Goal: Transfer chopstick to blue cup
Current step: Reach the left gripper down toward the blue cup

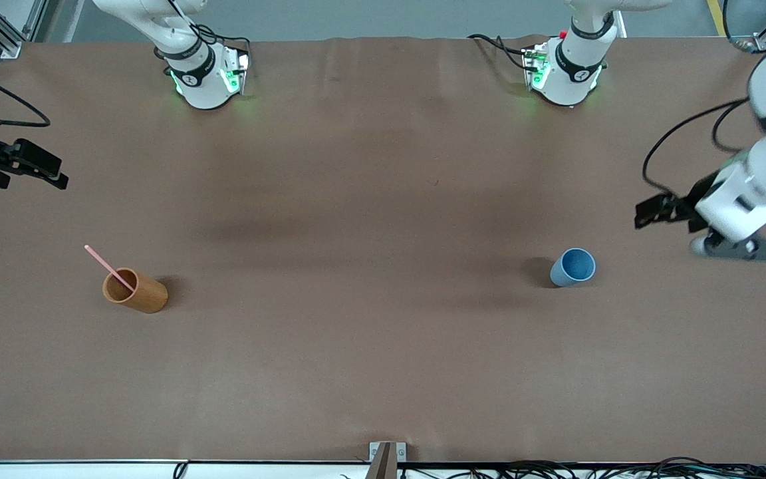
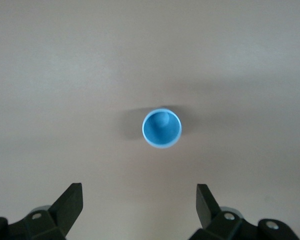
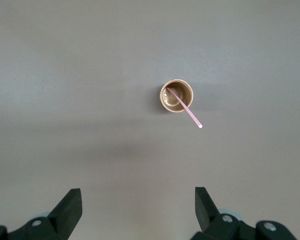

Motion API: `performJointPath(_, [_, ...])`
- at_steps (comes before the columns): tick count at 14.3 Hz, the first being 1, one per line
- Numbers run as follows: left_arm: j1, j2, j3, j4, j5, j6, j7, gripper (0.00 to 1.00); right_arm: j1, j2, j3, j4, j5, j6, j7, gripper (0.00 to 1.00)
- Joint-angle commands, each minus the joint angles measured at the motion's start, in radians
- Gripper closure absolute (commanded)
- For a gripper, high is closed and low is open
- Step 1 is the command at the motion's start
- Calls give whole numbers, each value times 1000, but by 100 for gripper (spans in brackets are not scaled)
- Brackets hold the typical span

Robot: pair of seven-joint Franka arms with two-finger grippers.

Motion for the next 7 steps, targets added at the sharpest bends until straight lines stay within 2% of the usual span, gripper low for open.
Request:
performJointPath(1, [-1, 24, 0, -168, 1, 218, 0, 0, -5, 5, -19, -31, 4, 7, -29, 1])
performJointPath(2, [-1, 50, 1, -205, 1, 280, -1, 0, -2, 8, -45, -50, 6, 27, -32, 1])
performJointPath(4, [-4, 115, 1, -260, 1, 399, -12, 0, -4, 8, -95, -110, 73, 98, -87, 1])
performJointPath(7, [-5, 168, 0, -326, 1, 508, -12, 0, -5, 11, -151, -204, 89, 178, -144, 1])
